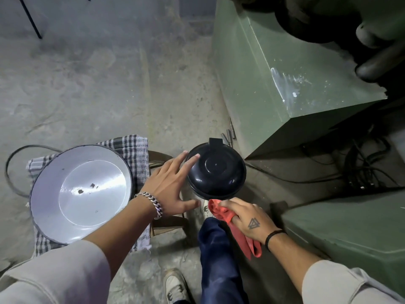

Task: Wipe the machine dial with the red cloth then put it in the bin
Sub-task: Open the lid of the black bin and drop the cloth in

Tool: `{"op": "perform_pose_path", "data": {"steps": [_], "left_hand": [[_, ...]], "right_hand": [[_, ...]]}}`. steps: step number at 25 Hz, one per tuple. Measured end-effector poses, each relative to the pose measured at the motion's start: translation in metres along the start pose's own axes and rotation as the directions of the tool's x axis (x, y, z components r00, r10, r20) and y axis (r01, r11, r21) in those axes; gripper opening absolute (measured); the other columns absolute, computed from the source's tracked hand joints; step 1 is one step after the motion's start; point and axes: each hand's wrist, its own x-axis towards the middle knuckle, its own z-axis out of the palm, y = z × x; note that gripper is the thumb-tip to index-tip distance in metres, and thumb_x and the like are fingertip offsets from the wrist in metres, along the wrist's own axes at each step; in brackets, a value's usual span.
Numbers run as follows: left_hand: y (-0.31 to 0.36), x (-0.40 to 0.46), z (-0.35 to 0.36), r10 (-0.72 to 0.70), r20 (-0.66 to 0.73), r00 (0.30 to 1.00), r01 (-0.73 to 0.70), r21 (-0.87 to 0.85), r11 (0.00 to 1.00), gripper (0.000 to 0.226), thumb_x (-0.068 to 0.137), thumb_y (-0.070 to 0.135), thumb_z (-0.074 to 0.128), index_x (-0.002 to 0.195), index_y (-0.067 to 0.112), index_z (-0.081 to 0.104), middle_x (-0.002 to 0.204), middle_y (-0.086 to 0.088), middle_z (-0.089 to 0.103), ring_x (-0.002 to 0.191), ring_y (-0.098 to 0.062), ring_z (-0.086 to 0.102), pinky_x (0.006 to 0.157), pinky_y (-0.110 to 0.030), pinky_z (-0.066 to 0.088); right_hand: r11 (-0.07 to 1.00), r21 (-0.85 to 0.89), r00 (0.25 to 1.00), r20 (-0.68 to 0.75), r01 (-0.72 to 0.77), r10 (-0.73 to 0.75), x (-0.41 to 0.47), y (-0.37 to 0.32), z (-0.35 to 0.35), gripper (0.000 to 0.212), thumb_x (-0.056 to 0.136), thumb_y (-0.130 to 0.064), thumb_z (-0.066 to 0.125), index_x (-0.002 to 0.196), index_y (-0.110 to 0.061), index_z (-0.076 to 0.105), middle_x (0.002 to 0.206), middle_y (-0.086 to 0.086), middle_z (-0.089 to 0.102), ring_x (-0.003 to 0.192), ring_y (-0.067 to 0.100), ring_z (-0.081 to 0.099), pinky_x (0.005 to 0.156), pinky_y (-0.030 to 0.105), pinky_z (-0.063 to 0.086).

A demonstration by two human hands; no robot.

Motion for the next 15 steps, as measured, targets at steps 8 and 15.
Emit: {"op": "perform_pose_path", "data": {"steps": [8,15], "left_hand": [[-0.006,-0.009,0.004,-0.021,-0.019,1.0,0.02,-0.015,1.0,0.13,0.078,0.085,0.067,0.168,0.05,-0.019,0.185,0.002,-0.004,0.167,-0.03,0.018,0.127,-0.058,0.035],[-0.011,-0.011,-0.001,-0.029,-0.033,0.999,0.028,-0.023,0.999,0.13,0.077,0.084,0.065,0.167,0.05,-0.022,0.184,0.003,-0.006,0.167,-0.03,0.018,0.127,-0.059,0.036]], "right_hand": [[0.992,-0.124,0.988,0.156,0.01,0.009,0.008,-0.006,0.02,0.063,0.098,-0.021,0.05,0.153,-0.052,0.048,0.153,-0.015,0.054,0.123,0.035,0.07,0.098,0.044,0.055],[0.992,-0.127,0.992,0.125,0.001,0.015,0.021,-0.01,0.029,0.059,0.1,-0.022,0.051,0.15,-0.053,0.045,0.147,-0.015,0.054,0.12,0.036,0.07,0.093,0.046,0.056]]}}
